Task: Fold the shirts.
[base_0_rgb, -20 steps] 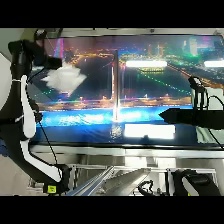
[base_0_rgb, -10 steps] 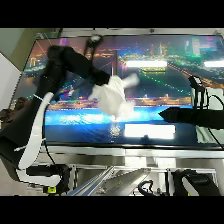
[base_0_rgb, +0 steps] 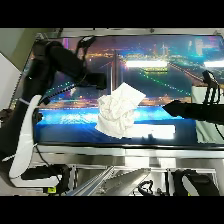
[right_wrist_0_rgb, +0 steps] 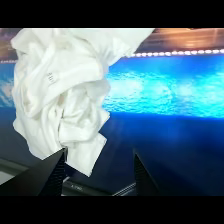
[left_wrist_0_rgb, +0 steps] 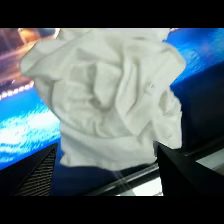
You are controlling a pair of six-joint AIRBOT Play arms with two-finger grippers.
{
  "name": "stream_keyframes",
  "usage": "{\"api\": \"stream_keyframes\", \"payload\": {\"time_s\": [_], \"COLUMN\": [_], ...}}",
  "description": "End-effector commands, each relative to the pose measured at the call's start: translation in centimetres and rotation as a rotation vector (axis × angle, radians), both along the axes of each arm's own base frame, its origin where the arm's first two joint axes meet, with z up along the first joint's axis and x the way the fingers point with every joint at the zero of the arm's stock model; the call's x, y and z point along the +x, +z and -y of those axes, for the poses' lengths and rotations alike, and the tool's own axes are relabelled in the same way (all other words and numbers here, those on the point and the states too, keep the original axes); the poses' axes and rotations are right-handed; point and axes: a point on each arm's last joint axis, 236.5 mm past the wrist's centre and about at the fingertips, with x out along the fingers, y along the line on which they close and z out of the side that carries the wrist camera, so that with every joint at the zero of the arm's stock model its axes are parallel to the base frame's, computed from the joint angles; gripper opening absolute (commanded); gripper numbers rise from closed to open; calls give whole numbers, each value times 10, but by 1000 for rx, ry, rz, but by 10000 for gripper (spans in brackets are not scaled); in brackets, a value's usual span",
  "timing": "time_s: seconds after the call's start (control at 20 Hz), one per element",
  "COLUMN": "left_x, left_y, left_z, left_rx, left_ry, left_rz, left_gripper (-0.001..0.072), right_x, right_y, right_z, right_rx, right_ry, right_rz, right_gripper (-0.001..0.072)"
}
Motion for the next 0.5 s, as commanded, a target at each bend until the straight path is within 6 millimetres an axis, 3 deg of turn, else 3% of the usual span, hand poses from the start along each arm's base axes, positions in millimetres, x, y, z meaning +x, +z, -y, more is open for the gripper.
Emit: {"api": "stream_keyframes", "payload": {"time_s": [0.0, 0.1, 0.25, 0.35, 0.45], "left_x": [-44, -78, -123, -151, -169], "left_y": [-42, -93, -166, -200, -219], "left_z": [-51, -42, -16, -10, -11], "left_rx": [40, -49, -222, -242, -220], "left_ry": [91, 135, 243, 279, 280], "left_rz": [-138, -210, -312, -375, -398], "left_gripper": [673, 674, 674, 674, 674], "right_x": [-1, 5, 33, 51, 67], "right_y": [-32, -55, -86, -112, -129], "right_z": [12, 2, -8, -9, -20], "right_rx": [14, 65, 143, 129, 114], "right_ry": [-23, 9, -12, -48, -45], "right_rz": [-131, -195, -235, -253, -259], "right_gripper": [456, 457, 457, 457, 457]}}
